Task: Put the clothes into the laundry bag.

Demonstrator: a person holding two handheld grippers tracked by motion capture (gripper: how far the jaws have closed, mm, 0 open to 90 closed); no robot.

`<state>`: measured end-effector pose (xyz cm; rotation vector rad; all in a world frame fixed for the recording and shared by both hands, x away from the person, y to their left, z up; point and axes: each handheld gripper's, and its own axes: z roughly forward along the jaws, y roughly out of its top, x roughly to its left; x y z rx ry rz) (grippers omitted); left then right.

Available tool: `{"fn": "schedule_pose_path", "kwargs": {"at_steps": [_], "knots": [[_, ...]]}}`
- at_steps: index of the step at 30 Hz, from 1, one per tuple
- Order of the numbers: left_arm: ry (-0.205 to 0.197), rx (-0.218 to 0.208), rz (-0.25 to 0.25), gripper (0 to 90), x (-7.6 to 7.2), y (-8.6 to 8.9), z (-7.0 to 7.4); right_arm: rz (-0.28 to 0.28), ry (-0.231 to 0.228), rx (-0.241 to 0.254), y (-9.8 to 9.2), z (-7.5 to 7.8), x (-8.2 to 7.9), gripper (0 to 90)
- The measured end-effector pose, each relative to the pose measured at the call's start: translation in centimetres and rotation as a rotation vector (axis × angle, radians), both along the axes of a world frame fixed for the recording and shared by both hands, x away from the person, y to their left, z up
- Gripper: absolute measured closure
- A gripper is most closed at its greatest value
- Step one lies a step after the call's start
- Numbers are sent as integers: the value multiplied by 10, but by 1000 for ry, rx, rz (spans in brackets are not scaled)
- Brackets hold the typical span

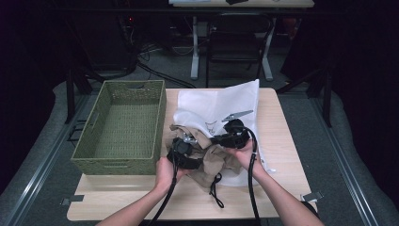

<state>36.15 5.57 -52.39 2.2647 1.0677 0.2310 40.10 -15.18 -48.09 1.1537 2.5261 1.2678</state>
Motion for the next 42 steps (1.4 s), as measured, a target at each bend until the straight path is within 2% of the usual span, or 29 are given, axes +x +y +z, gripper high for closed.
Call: {"fn": "schedule_pose_path", "kwargs": {"at_steps": [1,2,3,4,6,9,10,11,12,13,14,16,17,18,19,20,23,24,27,28,31,32,33,37,41,42], "knots": [[8,0,-3,477,1,-2,-3,0,0,0,0,0,0,873],[20,2,-8,527,3,-4,-8,2,2,-1,0,0,0,873],[28,-5,-5,663,5,-5,-10,5,2,5,1,0,-1,875],[24,-4,4,717,6,-10,-15,6,2,7,1,0,-1,875],[4,-25,25,805,7,-11,-17,11,-1,16,2,1,-2,875],[-7,-49,38,823,9,-12,-15,11,-6,24,3,2,-3,876],[-27,-89,61,825,9,-12,-9,15,-18,36,3,4,-5,876],[-27,-89,61,825,9,-12,-9,20,-19,47,3,5,-5,876],[-39,-132,79,825,8,-14,-2,25,-21,54,4,8,-7,876],[-39,-132,79,825,8,-14,-2,25,-21,54,4,8,-7,876],[-63,-152,83,824,7,-18,2,30,-41,73,4,12,-9,876],[-62,-154,81,823,6,-20,3,29,-39,77,4,13,-9,876],[-50,-141,82,822,9,-26,-4,28,-38,73,4,13,-9,875],[-50,-141,82,821,9,-26,-4,28,-38,73,4,13,-9,875],[-17,-129,77,821,12,-30,-11,28,-24,67,4,11,-8,876],[-7,-115,78,811,14,-31,-17,24,-7,34,3,6,-6,875],[-6,-112,59,781,15,-31,-15,15,-2,13,1,2,-5,873],[-8,-104,20,729,12,-29,-9,7,1,10,-1,2,-4,871],[-5,-101,-2,634,9,-25,-2,2,-3,-5,-3,3,-4,869],[-15,-80,-33,611,5,-20,6,-6,1,-6,-4,3,-4,867],[-12,-74,-41,511,2,-16,12,-8,-7,-14,-4,4,-3,865],[-26,-55,-47,471,0,-12,19,-11,-9,-17,-4,4,-3,865],[-26,-55,-47,436,0,-12,19,-13,-9,-15,-5,4,-3,865],[-50,-42,-46,371,-3,-2,37,-12,-10,-13,-5,3,-2,865],[-65,-27,-47,336,-1,4,47,-13,-10,-8,-6,4,-2,865],[-81,-18,-39,296,0,6,52,-14,-11,-8,-6,4,-1,865]]}}
